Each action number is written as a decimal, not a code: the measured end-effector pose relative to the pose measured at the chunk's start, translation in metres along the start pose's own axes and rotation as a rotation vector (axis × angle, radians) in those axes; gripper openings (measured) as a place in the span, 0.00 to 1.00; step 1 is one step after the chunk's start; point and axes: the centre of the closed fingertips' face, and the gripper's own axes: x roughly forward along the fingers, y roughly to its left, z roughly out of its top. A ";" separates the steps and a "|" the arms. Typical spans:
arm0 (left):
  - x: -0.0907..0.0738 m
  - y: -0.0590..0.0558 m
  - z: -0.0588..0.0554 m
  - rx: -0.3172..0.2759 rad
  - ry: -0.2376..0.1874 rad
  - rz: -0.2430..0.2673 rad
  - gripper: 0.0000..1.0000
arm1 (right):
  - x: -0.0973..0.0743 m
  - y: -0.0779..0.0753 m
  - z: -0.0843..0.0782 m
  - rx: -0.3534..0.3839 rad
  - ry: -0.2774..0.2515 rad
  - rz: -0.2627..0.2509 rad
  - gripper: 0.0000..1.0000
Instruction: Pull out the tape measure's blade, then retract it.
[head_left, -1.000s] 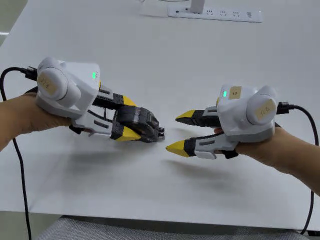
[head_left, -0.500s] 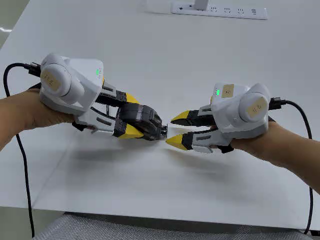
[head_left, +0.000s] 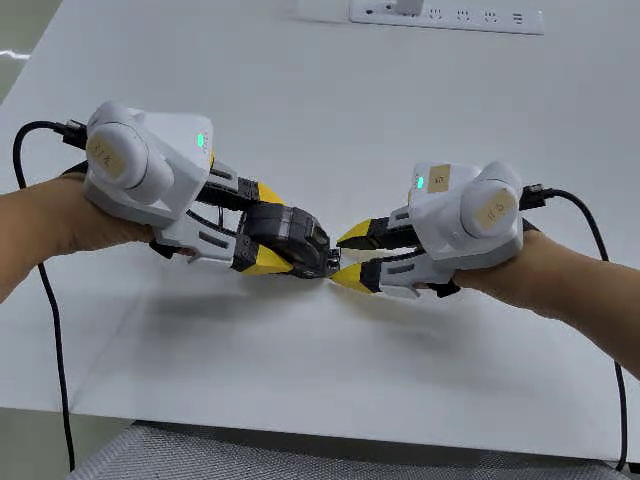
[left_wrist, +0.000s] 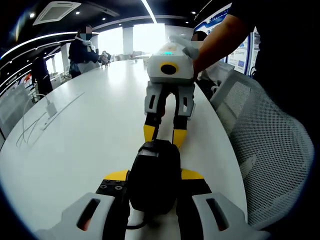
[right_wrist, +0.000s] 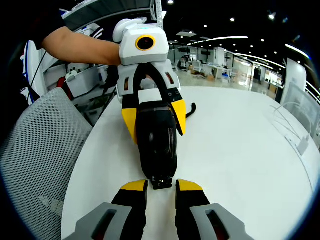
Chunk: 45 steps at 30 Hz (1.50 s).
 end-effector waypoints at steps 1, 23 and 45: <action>0.000 0.000 0.000 0.000 0.000 0.000 0.31 | 0.001 0.000 -0.001 -0.004 0.004 0.003 0.17; 0.000 0.001 0.000 0.001 -0.001 -0.001 0.30 | 0.005 -0.002 -0.003 -0.094 0.011 0.031 0.10; 0.000 0.000 0.000 -0.001 0.002 -0.008 0.30 | 0.003 -0.001 -0.003 -0.103 -0.002 0.041 0.08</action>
